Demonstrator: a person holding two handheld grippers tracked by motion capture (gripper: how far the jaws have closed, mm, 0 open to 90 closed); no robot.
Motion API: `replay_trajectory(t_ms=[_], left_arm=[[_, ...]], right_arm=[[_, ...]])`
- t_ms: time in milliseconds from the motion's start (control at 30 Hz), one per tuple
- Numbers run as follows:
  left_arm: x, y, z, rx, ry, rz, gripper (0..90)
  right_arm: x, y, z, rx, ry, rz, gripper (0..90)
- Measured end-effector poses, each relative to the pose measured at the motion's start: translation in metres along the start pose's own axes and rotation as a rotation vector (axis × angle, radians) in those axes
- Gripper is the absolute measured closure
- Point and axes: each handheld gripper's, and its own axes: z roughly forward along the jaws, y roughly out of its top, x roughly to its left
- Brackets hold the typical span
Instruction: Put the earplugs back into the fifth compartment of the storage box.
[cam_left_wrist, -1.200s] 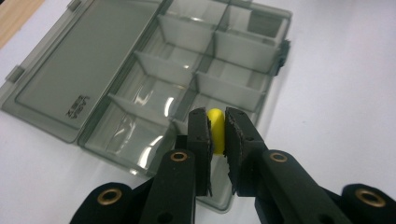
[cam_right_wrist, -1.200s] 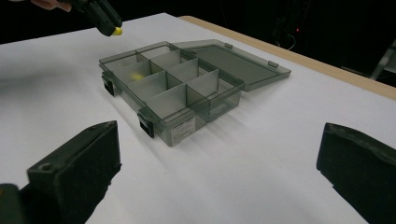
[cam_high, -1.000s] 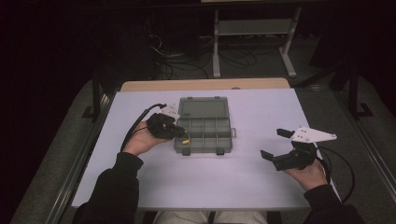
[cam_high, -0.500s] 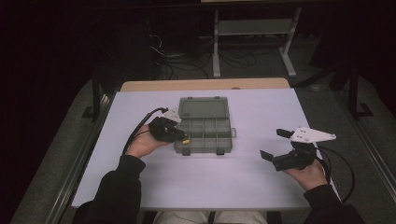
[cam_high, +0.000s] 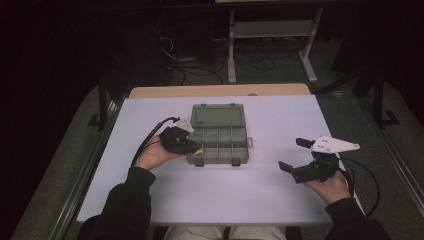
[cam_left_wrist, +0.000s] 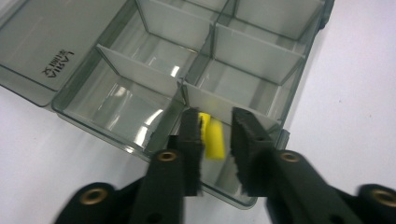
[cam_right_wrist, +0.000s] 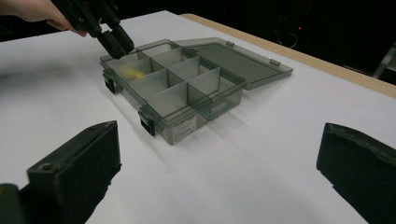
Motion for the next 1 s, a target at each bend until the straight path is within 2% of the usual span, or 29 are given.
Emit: replay_trajectory(t_ms=[133, 167, 200, 500, 633, 700, 1000], left_arm=[[-0.001, 0.001, -0.011, -0.061, 0.014, -0.012, 55.2], [-0.001, 0.001, -0.011, -0.061, 0.014, -0.012, 51.7], [-0.002, 0.000, -0.017, -0.089, 0.016, -0.006, 48.8], [-0.006, -0.009, -0.043, -0.191, 0.006, -0.009, 31.9], [-0.011, -0.016, -0.053, -0.226, 0.018, -0.005, 24.1], [-0.013, -0.020, -0.057, -0.238, 0.041, -0.004, 19.6], [-0.018, -0.030, -0.072, -0.297, 0.055, -0.020, 12.6]], right_arm=[[0.000, 0.000, -0.001, -0.001, -0.002, 0.001, 0.0], [0.000, 0.000, -0.001, -0.002, -0.002, 0.001, 0.0], [0.000, 0.000, -0.001, -0.002, -0.002, -0.001, 0.0], [0.001, 0.000, -0.001, -0.003, -0.003, 0.000, 0.0], [0.001, 0.000, -0.001, -0.004, -0.004, 0.001, 0.0], [0.001, 0.000, -0.001, -0.004, -0.004, 0.001, 0.0], [0.001, 0.000, -0.001, -0.005, -0.003, 0.003, 0.0]])
